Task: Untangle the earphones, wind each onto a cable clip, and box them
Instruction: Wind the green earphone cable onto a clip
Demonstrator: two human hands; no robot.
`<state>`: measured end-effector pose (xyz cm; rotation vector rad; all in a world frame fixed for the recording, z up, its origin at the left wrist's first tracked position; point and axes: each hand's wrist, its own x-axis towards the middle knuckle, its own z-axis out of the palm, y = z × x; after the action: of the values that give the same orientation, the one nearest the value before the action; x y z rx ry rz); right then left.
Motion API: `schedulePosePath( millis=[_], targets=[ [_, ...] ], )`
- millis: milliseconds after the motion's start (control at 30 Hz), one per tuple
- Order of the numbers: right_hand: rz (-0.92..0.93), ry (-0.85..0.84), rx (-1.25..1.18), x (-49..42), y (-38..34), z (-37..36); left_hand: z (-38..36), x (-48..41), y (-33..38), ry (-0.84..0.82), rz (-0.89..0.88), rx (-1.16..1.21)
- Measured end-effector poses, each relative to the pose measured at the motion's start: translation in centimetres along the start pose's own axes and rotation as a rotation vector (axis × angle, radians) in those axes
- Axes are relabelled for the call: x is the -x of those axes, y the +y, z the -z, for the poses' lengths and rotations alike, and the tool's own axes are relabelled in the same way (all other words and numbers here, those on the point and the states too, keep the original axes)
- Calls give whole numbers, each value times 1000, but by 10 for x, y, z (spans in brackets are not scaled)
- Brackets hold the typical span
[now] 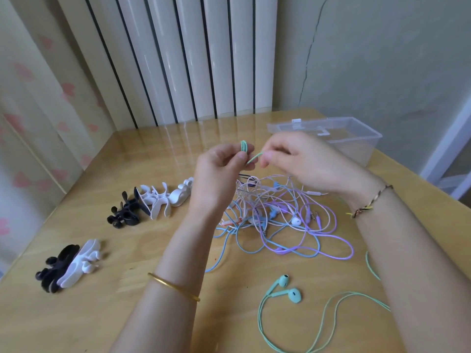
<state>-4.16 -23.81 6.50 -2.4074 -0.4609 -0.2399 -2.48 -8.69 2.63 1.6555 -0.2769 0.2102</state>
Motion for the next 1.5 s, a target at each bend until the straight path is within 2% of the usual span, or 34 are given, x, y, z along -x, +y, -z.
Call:
schedulePosePath(
  millis=[133,233,300,400,500,567,633,733,867,933,1000,1100,1167,1233,1300,1367,1500],
  targets=[
    [34,290,151,-7,14,-3,-3,4,7,-252,70,-23],
    [30,322,-6,-8,22,-7,3,5,13,-374,145,62],
    [0,274,-120,-8,22,-13,6,4,17,-414,247,296],
    [-24,120,-99,-8,19,-23,6,1,22,-240,364,633],
    [12,-116,-18,-6,7,-29,1,0,17,-12,322,683],
    [25,-234,46,-3,-1,-25,-3,2,9,93,206,580],
    [26,-252,42,1,-6,-17,-4,3,2,148,73,303],
    [18,-73,-3,-1,-2,-6,-4,2,3,40,-48,-65],
    [17,203,72,-7,13,-5,-5,4,7,-190,34,-162],
    [2,290,31,-9,20,-9,-6,5,8,-249,99,-50],
    [-26,248,-32,-12,23,-14,-8,4,12,-235,184,208],
    [-87,19,-29,-10,18,-22,-8,1,16,-75,350,575],
    [-83,-193,-3,-6,12,-25,-7,-1,13,46,367,677],
    [-41,-372,10,-1,2,-25,-6,-1,5,144,260,566],
    [-39,-373,21,1,-3,-19,-6,1,-4,154,124,245],
    [-76,-205,44,-1,1,-13,-5,2,-8,64,35,-60],
    [-98,112,162,-8,18,-15,-8,2,-2,-176,61,-261]
  ],
)
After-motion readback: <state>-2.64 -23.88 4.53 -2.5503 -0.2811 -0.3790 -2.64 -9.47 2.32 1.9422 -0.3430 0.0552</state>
